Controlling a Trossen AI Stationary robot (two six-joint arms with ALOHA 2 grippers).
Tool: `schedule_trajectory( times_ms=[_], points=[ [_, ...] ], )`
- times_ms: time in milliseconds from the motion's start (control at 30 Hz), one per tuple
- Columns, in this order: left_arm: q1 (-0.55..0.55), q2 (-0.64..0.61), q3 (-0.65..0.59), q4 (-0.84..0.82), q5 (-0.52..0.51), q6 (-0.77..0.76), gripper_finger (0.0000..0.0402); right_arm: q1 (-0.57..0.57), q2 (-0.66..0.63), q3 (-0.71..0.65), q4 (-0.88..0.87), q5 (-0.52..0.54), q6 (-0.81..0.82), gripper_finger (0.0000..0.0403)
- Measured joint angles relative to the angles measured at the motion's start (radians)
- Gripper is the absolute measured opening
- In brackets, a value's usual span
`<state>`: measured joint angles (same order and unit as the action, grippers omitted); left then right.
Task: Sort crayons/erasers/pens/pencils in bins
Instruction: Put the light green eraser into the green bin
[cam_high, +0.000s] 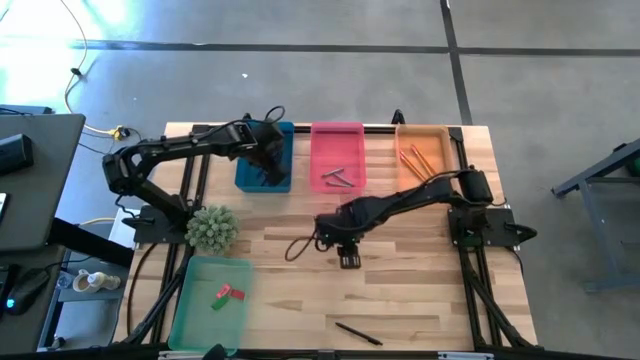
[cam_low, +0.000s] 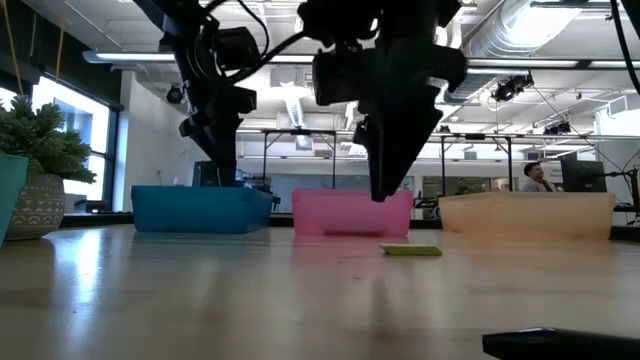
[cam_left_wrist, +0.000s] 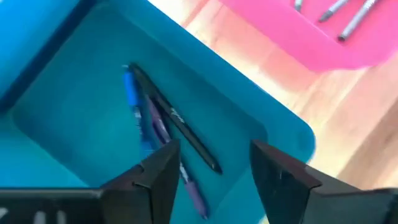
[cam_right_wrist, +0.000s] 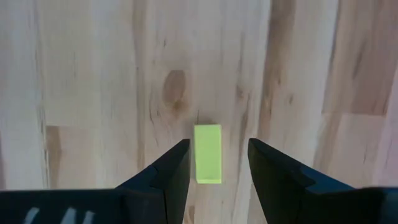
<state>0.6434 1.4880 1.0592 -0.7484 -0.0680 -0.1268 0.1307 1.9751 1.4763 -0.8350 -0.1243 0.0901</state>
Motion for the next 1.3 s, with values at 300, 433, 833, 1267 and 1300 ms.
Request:
schedule_trajectory(
  times_ms=[300,433,833,1267,1300],
  points=[
    [-0.003,-0.093,0.0,-0.061,0.103,0.008,0.0184,0.069,0.0,-0.001,0.031,0.116,0.003,0.0154],
    [-0.009,-0.186,0.0,-0.081,0.165,-0.007,0.0178,0.073,0.012,-0.001,0.006,0.142,0.007,0.0154],
    [-0.161,-0.456,0.002,-0.093,0.269,-0.169,0.0177,0.096,0.027,-0.118,0.041,0.156,0.095,0.0154],
    [-0.335,-0.521,0.002,-0.093,0.266,-0.291,0.0177,0.147,0.022,-0.174,0.135,0.257,0.081,0.0122],
    [-0.353,-0.521,0.002,-0.094,0.266,-0.291,0.0177,0.148,0.022,-0.174,0.147,0.244,0.071,0.0109]
  ],
)
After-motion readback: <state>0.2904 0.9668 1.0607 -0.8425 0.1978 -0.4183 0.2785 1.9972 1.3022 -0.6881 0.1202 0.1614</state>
